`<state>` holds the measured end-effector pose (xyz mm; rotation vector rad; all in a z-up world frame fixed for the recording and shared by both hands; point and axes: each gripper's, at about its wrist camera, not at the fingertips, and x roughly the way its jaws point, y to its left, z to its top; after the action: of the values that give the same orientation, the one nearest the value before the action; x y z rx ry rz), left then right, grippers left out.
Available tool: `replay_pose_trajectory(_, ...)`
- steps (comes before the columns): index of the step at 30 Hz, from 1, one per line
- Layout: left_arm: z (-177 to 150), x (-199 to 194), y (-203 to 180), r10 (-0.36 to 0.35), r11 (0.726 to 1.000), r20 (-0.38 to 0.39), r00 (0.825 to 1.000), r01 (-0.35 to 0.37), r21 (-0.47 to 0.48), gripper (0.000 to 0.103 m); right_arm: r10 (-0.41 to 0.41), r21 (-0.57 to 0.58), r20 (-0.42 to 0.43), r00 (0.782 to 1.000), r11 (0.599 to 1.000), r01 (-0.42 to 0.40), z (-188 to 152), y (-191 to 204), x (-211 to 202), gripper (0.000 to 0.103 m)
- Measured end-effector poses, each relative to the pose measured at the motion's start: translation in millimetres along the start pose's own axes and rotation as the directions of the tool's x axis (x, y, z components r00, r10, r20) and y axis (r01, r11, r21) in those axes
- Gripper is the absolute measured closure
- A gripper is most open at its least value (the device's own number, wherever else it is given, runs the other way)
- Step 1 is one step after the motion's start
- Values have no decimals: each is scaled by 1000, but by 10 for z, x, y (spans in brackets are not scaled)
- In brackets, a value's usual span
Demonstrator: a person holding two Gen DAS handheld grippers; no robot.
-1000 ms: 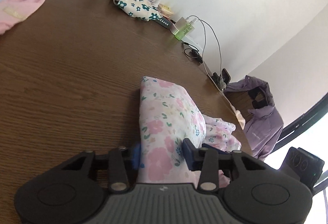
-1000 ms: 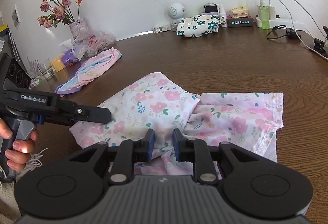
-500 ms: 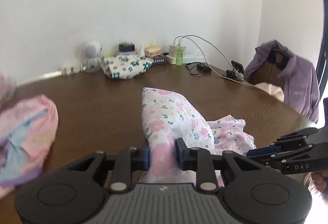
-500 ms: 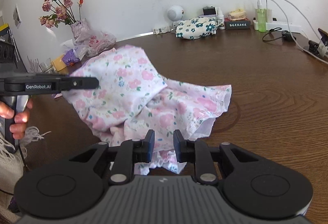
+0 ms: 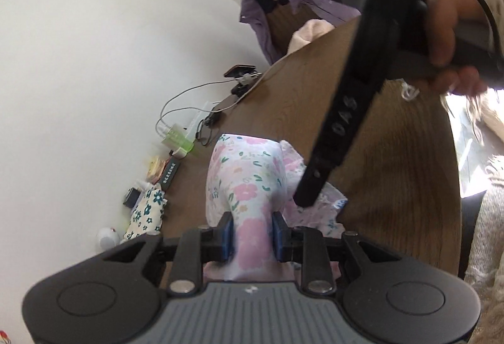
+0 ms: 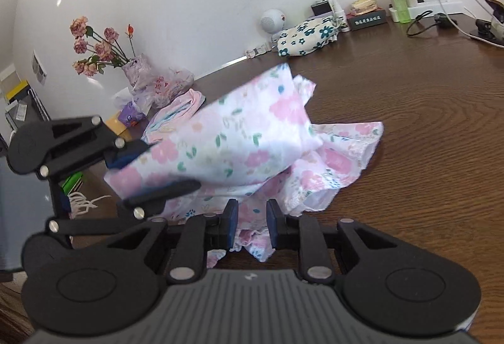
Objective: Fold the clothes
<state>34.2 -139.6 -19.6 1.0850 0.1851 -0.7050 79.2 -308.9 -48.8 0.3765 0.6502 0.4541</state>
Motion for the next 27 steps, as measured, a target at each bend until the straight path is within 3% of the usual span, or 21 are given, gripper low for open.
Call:
replay_pose_trajectory(5, -30, 128, -111, -100, 995, -28, 995, 100, 3, 77, -38, 63, 54, 998, 997, 34, 5, -186, -333, 83)
replay_pose_trajectory(9, -29, 156, -124, -108, 994, -42, 993, 108, -3, 76, -21, 32, 118, 993, 999, 17, 130, -146, -461, 83)
replay_pose_trajectory(14, -20, 156, -186, -88, 995, -50, 995, 90, 31, 74, -26, -175, 140, 990, 983, 51, 391, 169, -230, 82)
replay_pose_trajectory(16, -40, 135, -202, -86, 994, -50, 995, 89, 64, 74, -86, -277, 135, 987, 953, 120, 453, 307, -64, 78)
replay_pose_trajectory(18, -103, 99, -178, -95, 990, -57, 994, 100, 98, 73, -154, -355, 120, 981, 916, 187, 493, 397, 100, 61)
replay_pose_trajectory(19, -151, 66, -153, -101, 988, -62, 993, 108, 115, 73, -165, -364, 90, 982, 912, 187, 509, 406, 163, 58)
replay_pose_trajectory(21, -268, 17, -60, -113, 984, -78, 991, 123, 129, 72, -146, -318, 20, 989, 937, 145, 515, 381, 226, 58)
replay_pose_trajectory(25, -464, -129, 202, -150, 988, -66, 987, 152, 35, 71, 16, -153, -65, 998, 988, -25, 470, 283, 168, 58)
replay_pose_trajectory(26, -490, -176, 272, -161, 987, -51, 986, 161, -10, 70, 43, -113, -50, 998, 992, -48, 484, 240, 112, 54)
replay_pose_trajectory(27, -516, -223, 342, -172, 984, -35, 984, 170, -55, 69, 63, -73, -31, 998, 995, -65, 505, 193, 55, 43)
